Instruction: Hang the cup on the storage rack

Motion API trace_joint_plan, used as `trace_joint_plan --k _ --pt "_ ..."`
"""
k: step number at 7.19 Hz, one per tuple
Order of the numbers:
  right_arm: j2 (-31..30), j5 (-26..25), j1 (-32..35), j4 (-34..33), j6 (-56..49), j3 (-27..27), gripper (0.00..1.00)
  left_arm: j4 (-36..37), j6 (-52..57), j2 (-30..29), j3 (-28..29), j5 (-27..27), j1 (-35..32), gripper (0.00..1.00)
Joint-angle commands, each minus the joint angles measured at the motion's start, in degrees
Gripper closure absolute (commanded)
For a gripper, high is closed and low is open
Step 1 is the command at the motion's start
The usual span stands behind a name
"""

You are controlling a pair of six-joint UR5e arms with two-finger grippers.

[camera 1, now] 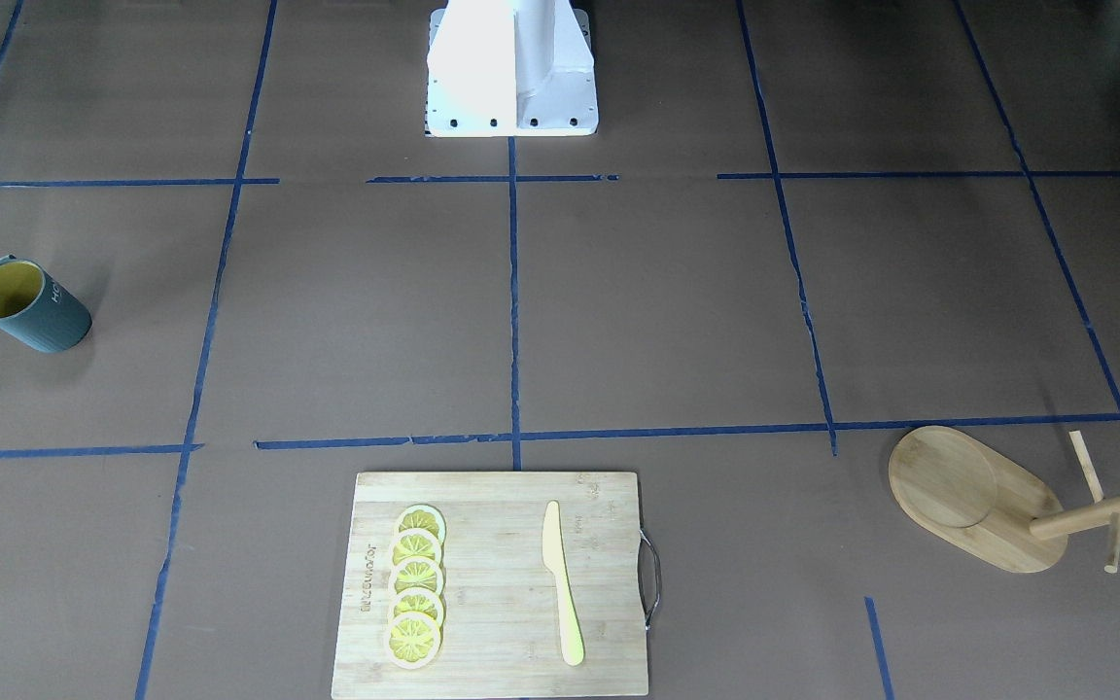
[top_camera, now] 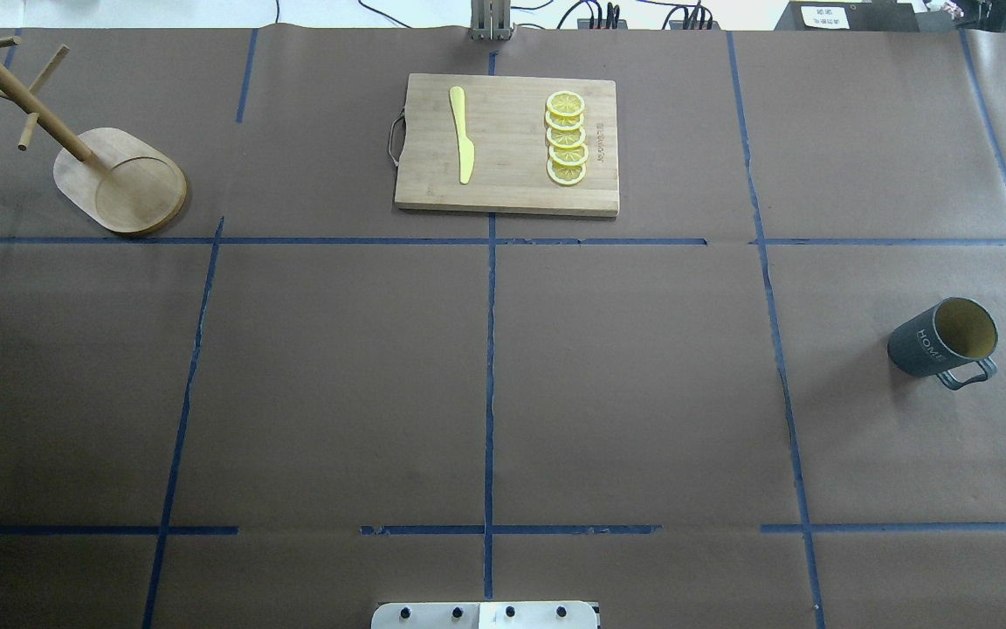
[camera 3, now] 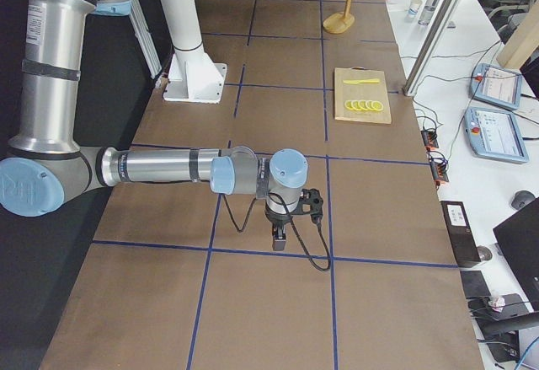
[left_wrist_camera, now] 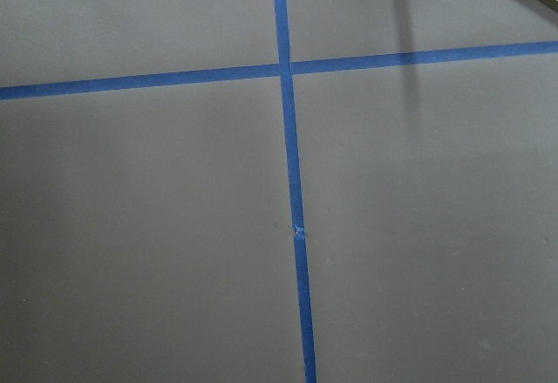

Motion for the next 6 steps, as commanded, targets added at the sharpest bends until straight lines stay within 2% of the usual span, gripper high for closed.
trace_joint_plan --k 1,3,5,6 --pt "0.0 -0.1 0.0 0.1 -0.4 0.0 0.00 0.0 0.0 0.1 -0.1 0.0 0.0 0.00" --pt "0.6 0.8 -0.1 2.9 0.3 1.6 0.00 0.0 0.0 0.0 0.1 -0.1 0.1 0.00" --pt "0.6 6.0 -2.3 8.7 0.4 1.9 0.00 -0.1 0.0 0.0 0.0 -0.2 0.1 0.00" --pt "1.0 6.4 -3.7 11.1 3.6 1.8 0.00 -0.1 0.0 -0.1 0.0 -0.2 0.1 0.00"
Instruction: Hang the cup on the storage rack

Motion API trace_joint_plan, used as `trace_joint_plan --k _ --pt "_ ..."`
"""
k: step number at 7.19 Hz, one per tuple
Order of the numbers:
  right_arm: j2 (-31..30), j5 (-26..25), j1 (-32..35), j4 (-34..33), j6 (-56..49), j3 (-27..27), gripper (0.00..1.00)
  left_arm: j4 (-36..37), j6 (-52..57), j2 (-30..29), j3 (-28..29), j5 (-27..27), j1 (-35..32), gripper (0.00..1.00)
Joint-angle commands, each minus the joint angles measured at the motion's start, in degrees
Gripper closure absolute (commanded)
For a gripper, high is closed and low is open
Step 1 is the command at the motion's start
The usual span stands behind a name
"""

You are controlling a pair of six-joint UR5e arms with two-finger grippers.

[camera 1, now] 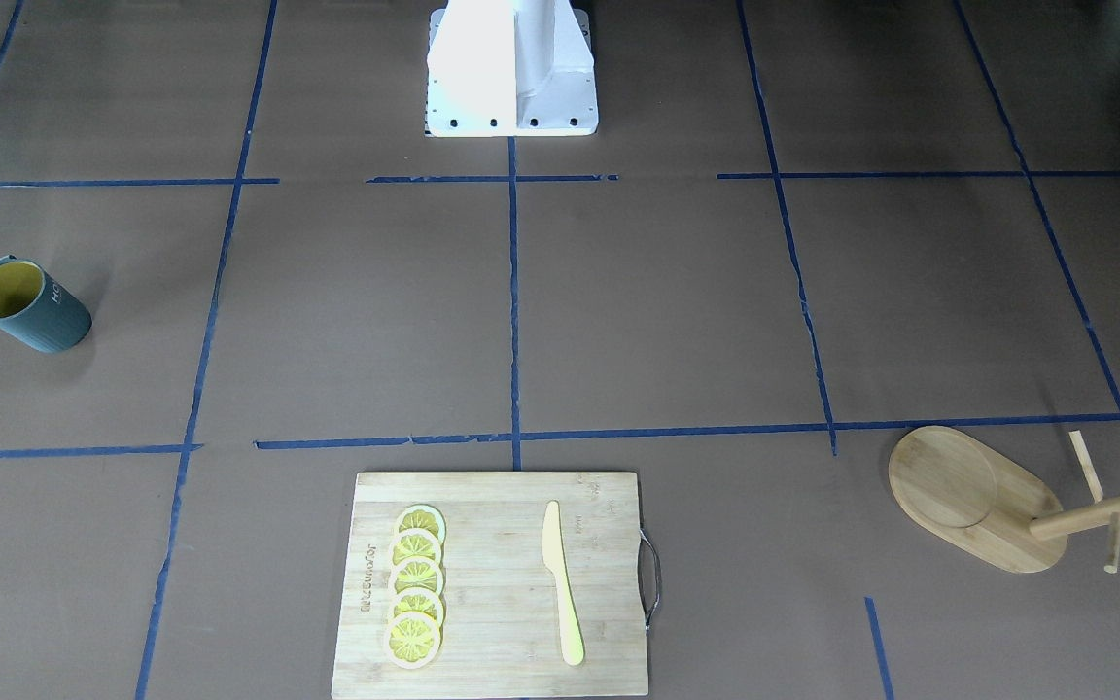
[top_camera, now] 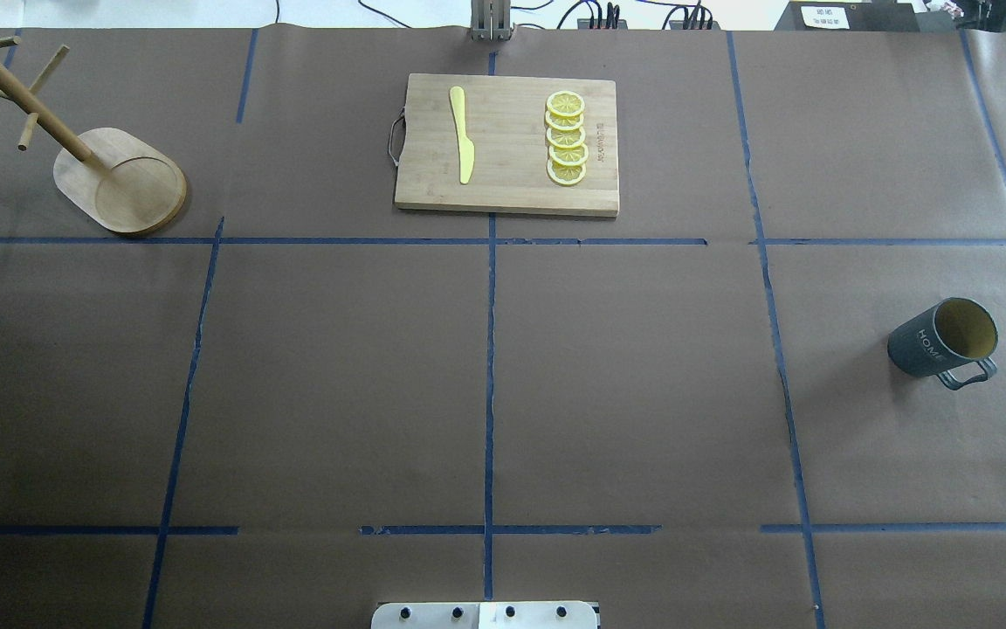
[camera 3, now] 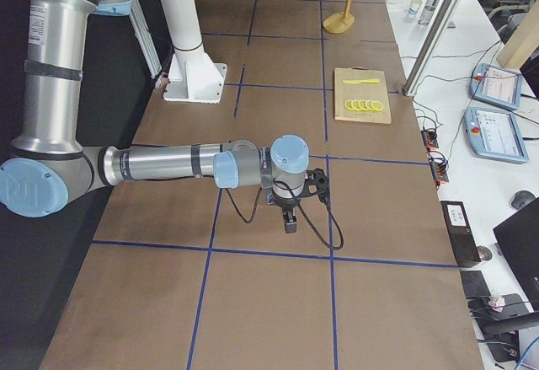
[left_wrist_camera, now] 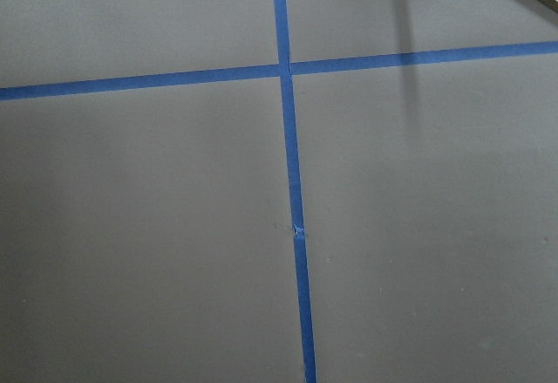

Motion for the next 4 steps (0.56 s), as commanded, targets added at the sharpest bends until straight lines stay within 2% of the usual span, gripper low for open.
trace_joint_plan --k 1,2,4 --pt "1.7 2.0 -5.3 6.3 8.9 0.1 0.00 0.0 0.0 -0.3 0.0 0.0 0.0 0.00" --pt "3.3 -0.7 -10.0 11.1 10.4 -0.6 0.01 -0.1 0.0 -0.3 -0.1 0.0 0.0 0.00" --pt "3.3 -2.4 -14.1 11.8 16.7 -0.7 0.00 -0.1 0.0 -0.5 -0.1 0.0 0.0 0.00"
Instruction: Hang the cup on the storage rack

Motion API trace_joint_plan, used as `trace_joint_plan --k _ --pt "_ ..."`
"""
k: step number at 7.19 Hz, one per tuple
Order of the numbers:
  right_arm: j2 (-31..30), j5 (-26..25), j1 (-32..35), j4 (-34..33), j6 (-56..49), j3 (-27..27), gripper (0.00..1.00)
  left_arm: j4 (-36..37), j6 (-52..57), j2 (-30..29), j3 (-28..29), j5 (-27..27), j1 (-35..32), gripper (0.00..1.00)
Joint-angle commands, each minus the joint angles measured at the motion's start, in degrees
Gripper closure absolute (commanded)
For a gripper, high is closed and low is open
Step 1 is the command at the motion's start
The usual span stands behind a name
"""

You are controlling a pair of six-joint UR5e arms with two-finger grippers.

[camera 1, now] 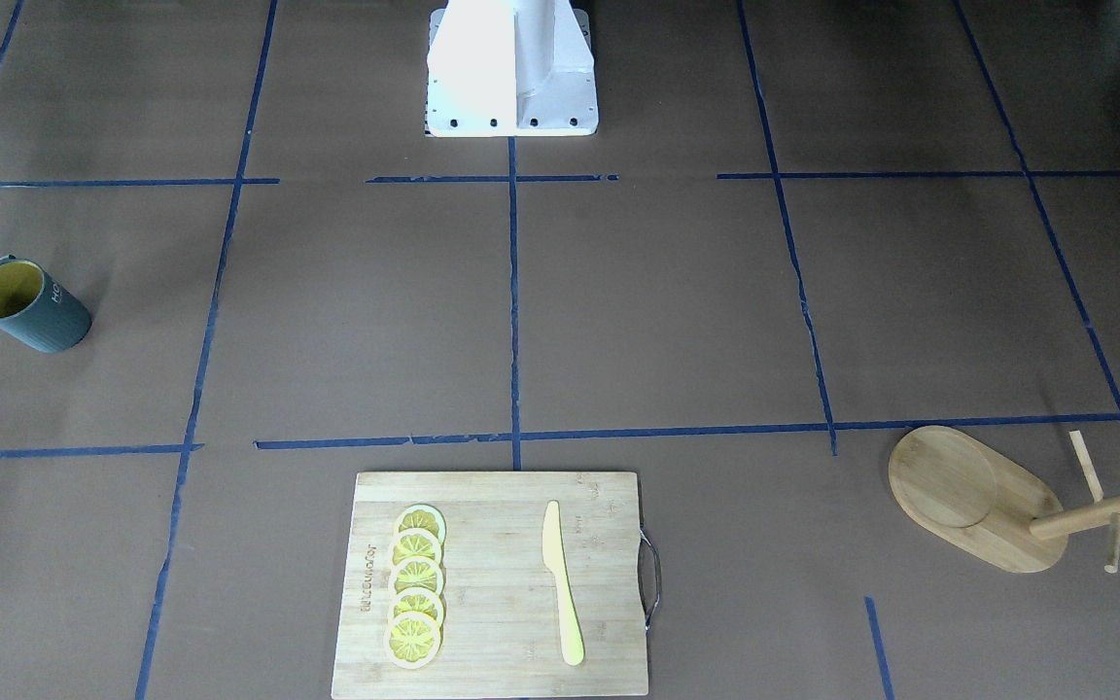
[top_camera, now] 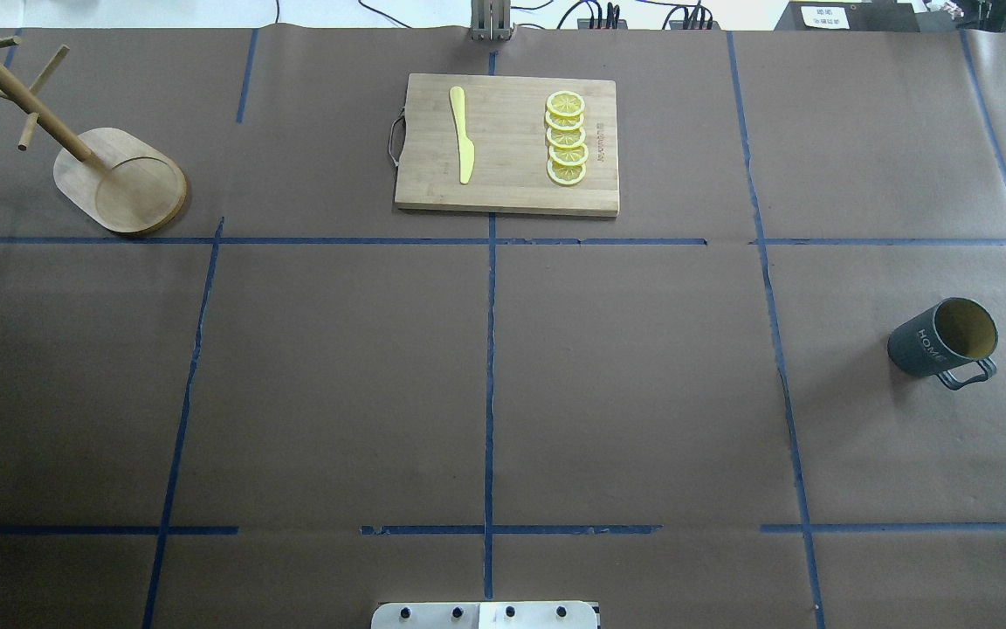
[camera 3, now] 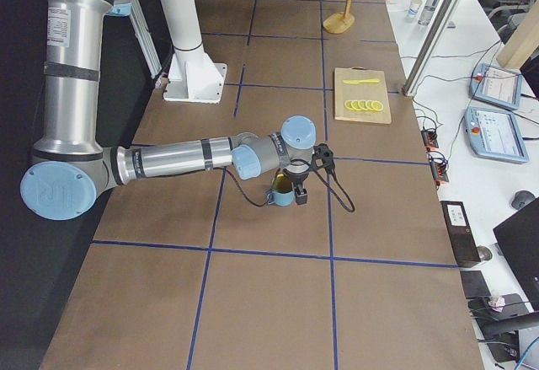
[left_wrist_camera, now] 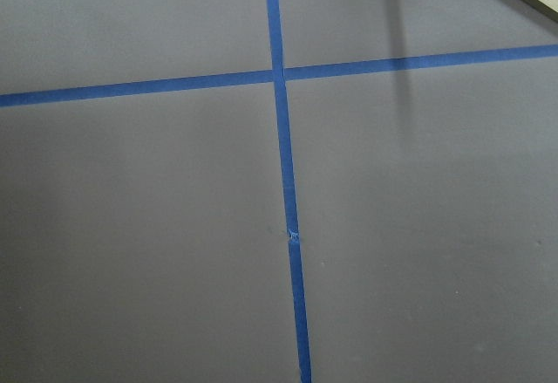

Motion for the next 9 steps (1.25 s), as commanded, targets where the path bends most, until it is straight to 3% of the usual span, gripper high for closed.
trace_joint_plan --k 1,5,8,9 --pt "0.0 -3.4 -3.3 0.9 3.7 -0.2 0.00 0.0 0.0 -0.2 -0.1 0.0 0.0 0.00" --pt "0.8 -4.1 -8.6 1.1 3.4 -5.2 0.01 0.0 0.0 -0.1 -0.2 0.0 0.0 0.00" --pt "1.0 -4.5 -10.5 5.7 3.4 -9.1 0.01 0.0 0.0 -0.1 -0.2 0.0 0.0 0.00" --pt "1.5 -4.5 -10.6 5.6 3.6 -9.1 0.27 0.0 0.0 -0.2 -0.1 0.0 0.0 0.00"
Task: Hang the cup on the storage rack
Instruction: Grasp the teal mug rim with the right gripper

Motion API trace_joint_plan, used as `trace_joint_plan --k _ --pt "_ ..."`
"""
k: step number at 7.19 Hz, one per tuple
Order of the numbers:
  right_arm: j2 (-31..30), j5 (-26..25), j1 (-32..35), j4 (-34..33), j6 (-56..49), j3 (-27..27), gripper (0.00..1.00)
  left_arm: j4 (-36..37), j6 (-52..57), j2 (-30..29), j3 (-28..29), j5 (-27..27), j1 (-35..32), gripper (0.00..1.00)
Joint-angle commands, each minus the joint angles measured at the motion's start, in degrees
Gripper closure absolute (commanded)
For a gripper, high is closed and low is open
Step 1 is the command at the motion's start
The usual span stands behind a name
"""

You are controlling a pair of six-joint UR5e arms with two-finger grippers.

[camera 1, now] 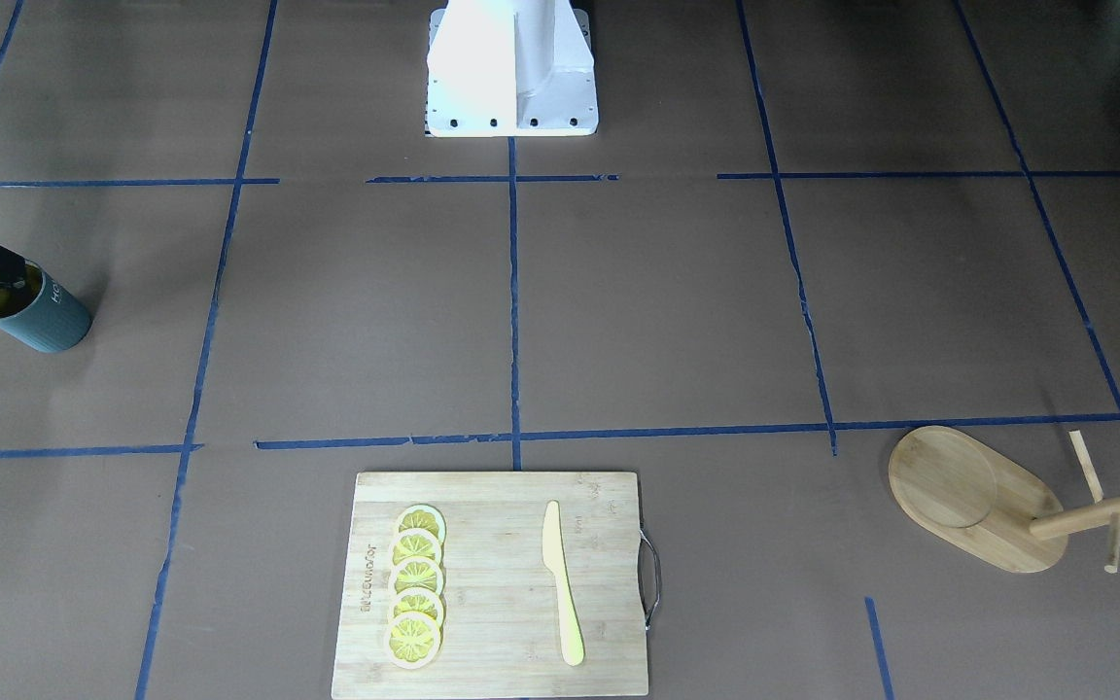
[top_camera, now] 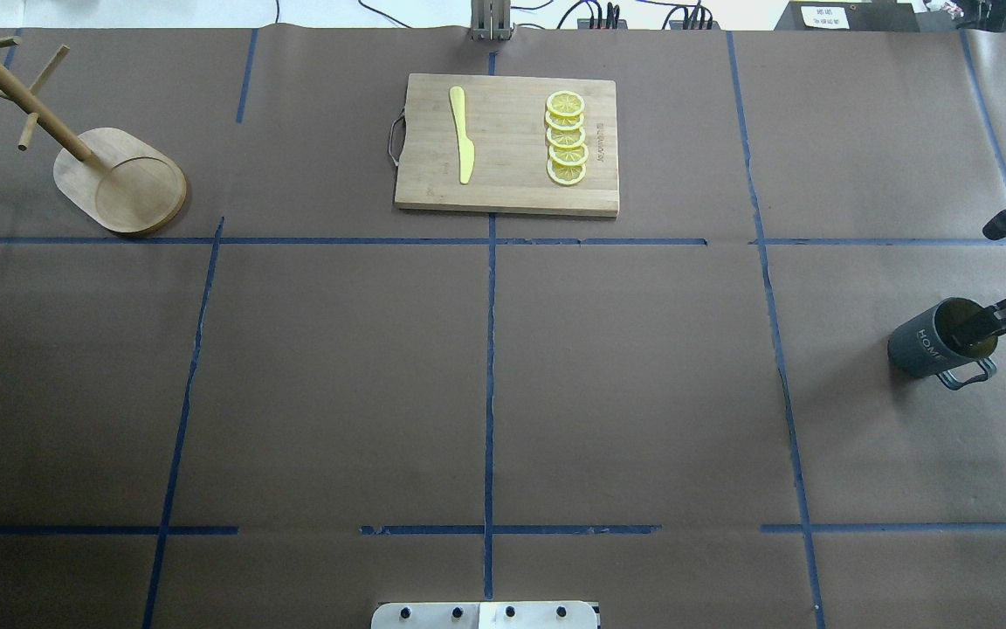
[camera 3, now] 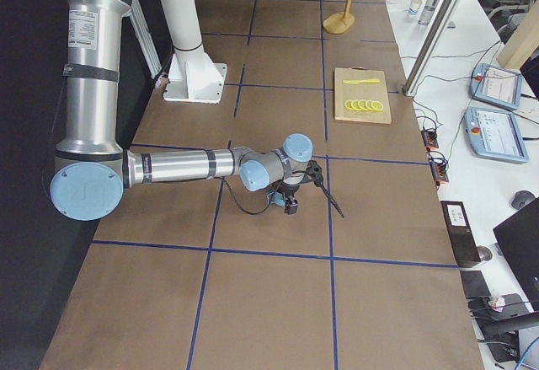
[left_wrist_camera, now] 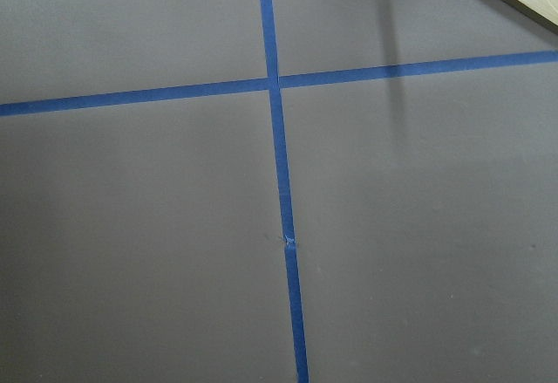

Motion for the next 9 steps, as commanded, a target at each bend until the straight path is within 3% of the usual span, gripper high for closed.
trace_joint_plan --k 1,2,3,6,9 --pt "0.5 0.0 -0.3 0.3 0.1 -0.5 0.63 0.0 0.0 0.0 0.1 0.0 0.0 0.00" --pt "0.6 0.0 -0.3 0.3 0.1 -0.4 0.93 0.0 0.0 0.0 0.1 0.0 0.0 0.00" --pt "0.7 0.0 -0.2 0.3 0.1 -0.4 0.99 0.0 0.0 0.0 0.1 0.0 0.0 0.00" --pt "0.5 0.7 0.0 0.2 1.3 0.5 1.00 0.0 0.1 0.0 0.1 0.0 0.0 0.00" --pt "4.6 0.7 -1.2 -2.6 30.3 8.6 1.00 0.0 0.1 0.0 0.0 0.0 0.0 0.00"
